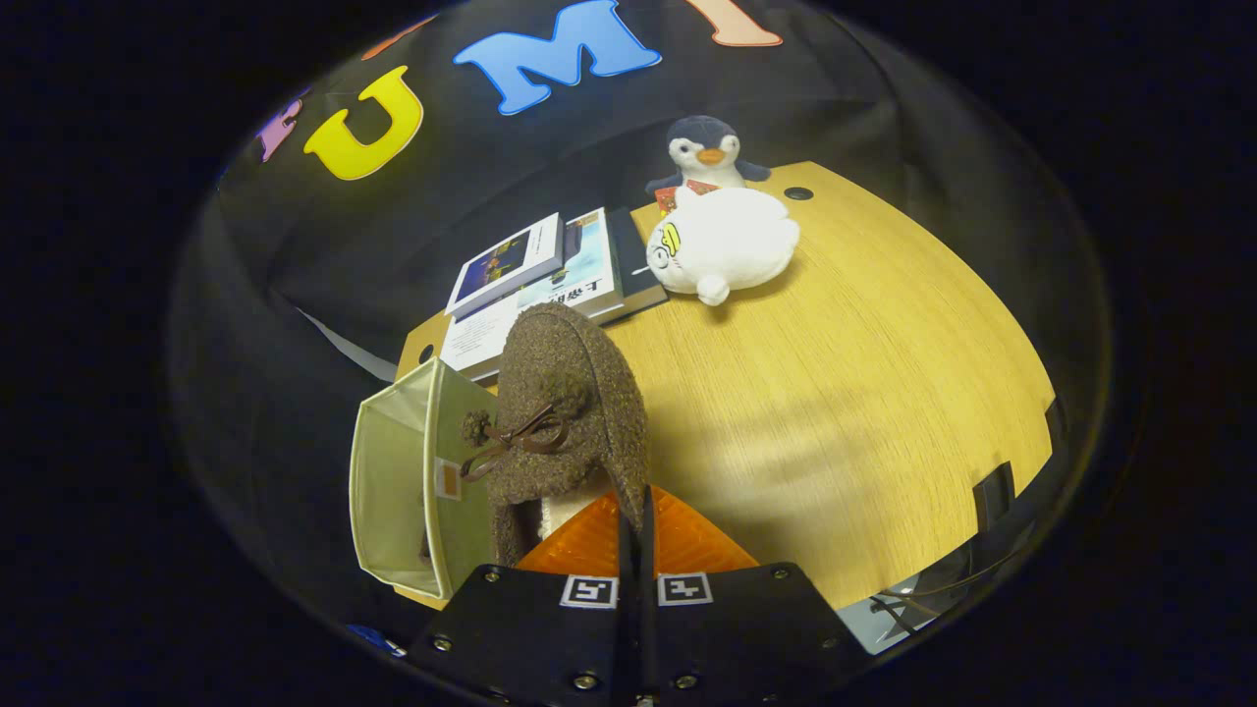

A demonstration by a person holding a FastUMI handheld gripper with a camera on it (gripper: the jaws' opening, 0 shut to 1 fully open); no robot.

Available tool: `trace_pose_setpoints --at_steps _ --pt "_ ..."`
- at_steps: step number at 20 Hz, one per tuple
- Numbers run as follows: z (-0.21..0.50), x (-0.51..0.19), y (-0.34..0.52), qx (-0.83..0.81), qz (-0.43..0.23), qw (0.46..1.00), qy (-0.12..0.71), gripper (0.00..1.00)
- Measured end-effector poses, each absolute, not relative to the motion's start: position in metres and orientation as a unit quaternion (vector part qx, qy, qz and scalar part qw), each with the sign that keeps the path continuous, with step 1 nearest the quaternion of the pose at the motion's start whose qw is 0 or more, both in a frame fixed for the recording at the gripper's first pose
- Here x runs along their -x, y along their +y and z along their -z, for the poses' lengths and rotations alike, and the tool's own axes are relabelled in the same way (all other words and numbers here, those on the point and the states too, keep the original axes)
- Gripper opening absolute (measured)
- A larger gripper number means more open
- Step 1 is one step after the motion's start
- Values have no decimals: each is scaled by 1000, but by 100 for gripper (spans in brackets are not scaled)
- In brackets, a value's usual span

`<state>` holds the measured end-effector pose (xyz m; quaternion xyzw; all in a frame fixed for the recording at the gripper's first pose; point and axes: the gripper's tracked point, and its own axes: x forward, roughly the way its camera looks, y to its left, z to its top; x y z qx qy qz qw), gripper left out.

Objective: Open the storage box then place both shoes into the box .Put the left shoe in first, then the right shoe, with the right side of both shoes facing outward in a uniform manner.

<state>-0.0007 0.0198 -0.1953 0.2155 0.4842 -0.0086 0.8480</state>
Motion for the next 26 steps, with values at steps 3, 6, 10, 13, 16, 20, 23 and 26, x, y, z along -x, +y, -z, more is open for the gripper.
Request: trace_pose_setpoints --at_steps 3,6,10,13,16,20,23,26 --pt "183 -8 46 -219 -9 851 477 1" --pt "171 -15 72 -222 -20 854 469 1" --pt "161 -23 107 -223 -37 857 463 1" --pt "157 -29 138 -223 -52 858 460 1" --pt "161 -33 166 -218 -61 856 464 1" --pt "164 -40 185 -221 -54 858 460 1" --pt "161 -41 193 -223 -46 862 452 1" --pt "166 -39 201 -220 -43 863 453 1"
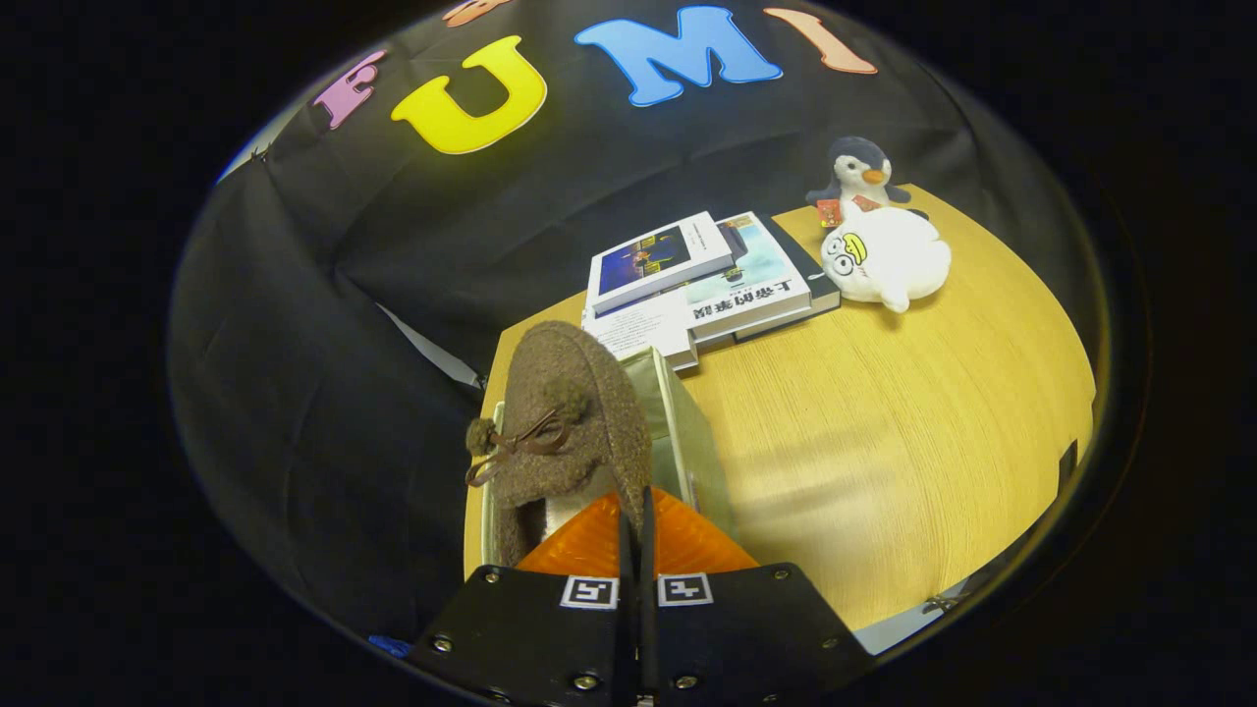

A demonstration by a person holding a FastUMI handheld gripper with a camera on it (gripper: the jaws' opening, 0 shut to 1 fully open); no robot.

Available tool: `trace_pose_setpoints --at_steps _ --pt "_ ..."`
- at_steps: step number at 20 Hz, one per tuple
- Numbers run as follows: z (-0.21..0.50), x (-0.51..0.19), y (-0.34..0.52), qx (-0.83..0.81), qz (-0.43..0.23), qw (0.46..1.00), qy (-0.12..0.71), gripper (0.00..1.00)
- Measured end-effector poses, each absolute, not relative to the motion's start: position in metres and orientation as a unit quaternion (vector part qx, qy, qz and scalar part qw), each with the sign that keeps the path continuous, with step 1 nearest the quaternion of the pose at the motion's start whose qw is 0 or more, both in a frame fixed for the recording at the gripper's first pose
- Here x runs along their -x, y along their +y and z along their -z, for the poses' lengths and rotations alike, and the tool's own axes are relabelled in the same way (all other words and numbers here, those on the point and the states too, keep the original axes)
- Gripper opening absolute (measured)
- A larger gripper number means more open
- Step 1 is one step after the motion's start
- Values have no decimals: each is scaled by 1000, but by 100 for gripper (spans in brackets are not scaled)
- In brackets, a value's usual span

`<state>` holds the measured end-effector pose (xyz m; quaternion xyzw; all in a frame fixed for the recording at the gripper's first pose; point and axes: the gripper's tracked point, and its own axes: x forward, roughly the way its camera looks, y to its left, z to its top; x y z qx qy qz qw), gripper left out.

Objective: Open the storage box then place both shoes into the box .Put the left shoe in first, then the right shoe, with the right side of both shoes facing outward in a uniform manner.

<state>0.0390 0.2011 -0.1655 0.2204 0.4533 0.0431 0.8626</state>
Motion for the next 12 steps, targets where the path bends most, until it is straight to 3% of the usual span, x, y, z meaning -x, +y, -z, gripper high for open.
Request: trace_pose_setpoints --at_steps 6,11,12 --pt "192 -30 214 -217 -28 853 474 1" --pt "165 -34 201 -184 -31 885 427 99" --pt "159 -33 197 -168 -34 893 416 98"
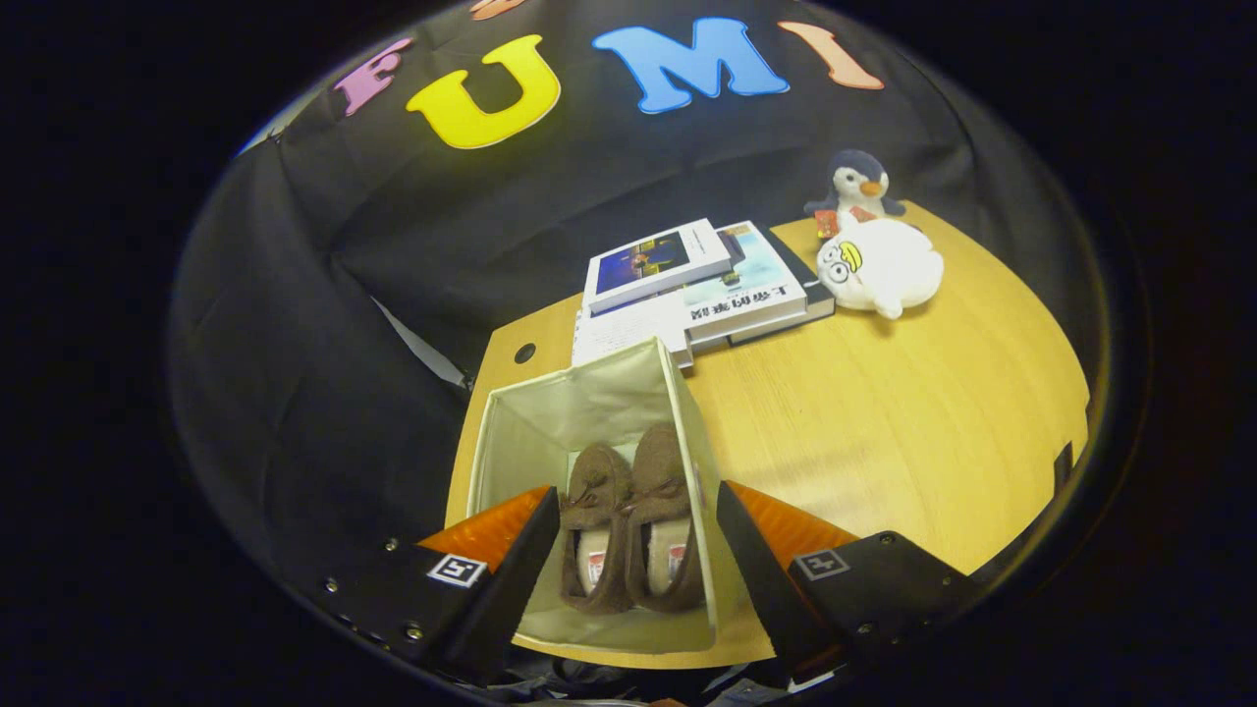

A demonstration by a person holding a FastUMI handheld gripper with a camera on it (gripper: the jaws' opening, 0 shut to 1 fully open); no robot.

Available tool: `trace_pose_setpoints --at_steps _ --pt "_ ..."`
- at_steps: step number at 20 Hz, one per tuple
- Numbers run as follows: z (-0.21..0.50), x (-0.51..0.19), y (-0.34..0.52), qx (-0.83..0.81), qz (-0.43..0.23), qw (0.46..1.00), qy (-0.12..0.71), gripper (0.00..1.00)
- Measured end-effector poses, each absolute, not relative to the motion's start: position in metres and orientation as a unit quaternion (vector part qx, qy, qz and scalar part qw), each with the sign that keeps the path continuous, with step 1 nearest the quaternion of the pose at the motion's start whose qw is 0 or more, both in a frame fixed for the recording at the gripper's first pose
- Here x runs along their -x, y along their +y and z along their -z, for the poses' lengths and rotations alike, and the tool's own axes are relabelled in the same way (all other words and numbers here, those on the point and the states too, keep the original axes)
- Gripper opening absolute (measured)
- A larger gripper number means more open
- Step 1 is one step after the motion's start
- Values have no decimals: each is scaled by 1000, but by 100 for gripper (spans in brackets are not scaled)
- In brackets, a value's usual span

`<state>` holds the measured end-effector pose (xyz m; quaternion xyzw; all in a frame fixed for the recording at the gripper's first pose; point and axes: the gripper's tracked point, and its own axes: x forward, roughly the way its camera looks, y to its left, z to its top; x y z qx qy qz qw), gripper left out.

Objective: Open the storage box then place both shoes into the box .Put the left shoe in first, then the right shoe, with the right side of both shoes facing outward in a uniform manner.

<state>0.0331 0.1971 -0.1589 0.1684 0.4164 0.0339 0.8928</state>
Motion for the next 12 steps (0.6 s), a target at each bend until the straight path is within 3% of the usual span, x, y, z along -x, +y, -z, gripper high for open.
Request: trace_pose_setpoints --at_steps 12 --pt "74 -18 90 -124 -51 948 288 98"
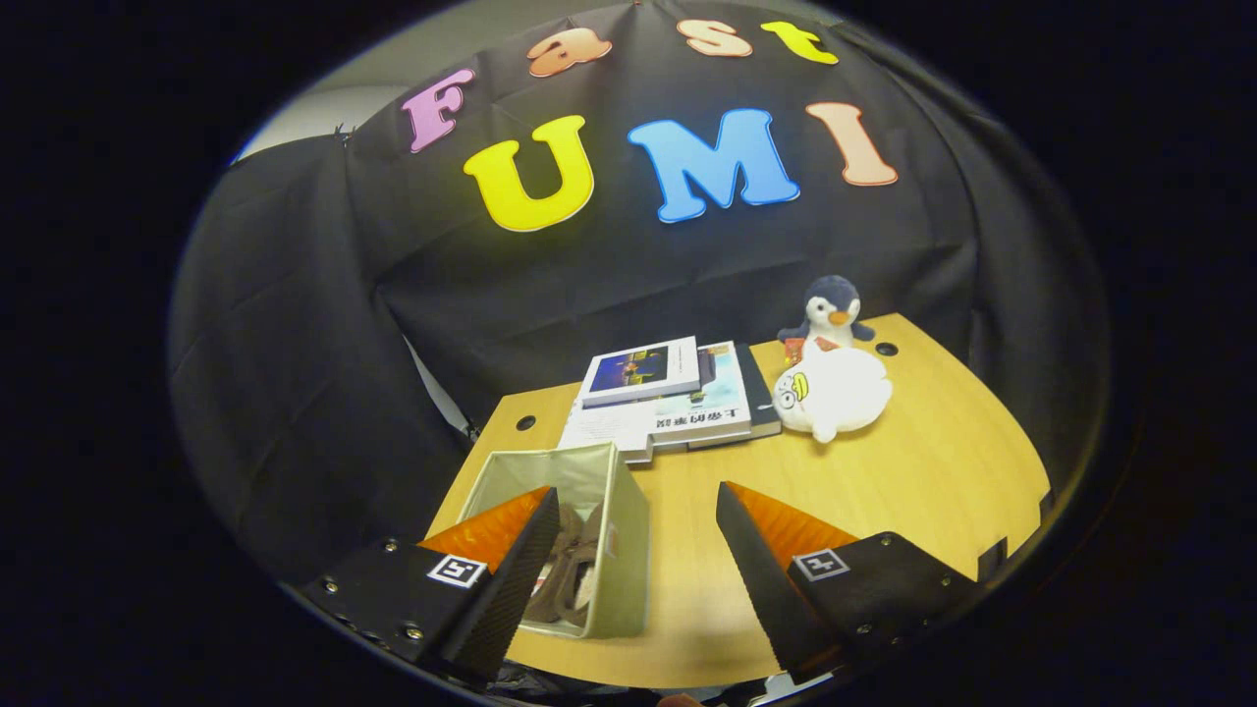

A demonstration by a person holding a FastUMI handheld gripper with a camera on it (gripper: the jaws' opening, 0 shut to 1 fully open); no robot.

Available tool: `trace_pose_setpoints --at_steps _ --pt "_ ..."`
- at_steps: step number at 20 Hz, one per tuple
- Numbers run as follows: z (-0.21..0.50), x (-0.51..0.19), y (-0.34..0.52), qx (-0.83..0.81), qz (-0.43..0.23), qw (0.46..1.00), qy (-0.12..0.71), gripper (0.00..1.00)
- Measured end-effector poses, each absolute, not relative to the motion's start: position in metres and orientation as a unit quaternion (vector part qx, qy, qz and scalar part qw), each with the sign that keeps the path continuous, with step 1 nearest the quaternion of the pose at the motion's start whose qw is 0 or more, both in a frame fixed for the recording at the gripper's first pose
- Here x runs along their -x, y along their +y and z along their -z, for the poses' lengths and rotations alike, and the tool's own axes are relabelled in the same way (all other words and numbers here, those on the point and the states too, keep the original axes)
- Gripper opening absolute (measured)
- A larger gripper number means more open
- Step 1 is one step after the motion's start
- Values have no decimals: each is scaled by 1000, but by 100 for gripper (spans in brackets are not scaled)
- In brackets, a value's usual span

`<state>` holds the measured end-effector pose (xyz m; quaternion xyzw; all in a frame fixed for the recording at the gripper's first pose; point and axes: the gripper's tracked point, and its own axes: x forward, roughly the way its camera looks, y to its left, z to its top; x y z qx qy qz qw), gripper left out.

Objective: Open the storage box then place both shoes into the box .Put the left shoe in first, then the right shoe, with the right side of both shoes facing outward in a uniform manner.

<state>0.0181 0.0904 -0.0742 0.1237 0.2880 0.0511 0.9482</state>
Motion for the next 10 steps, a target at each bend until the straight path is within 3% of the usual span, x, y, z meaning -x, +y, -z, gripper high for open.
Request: trace_pose_setpoints --at_steps 10 --pt "24 7 -15 -41 -12 982 183 98"
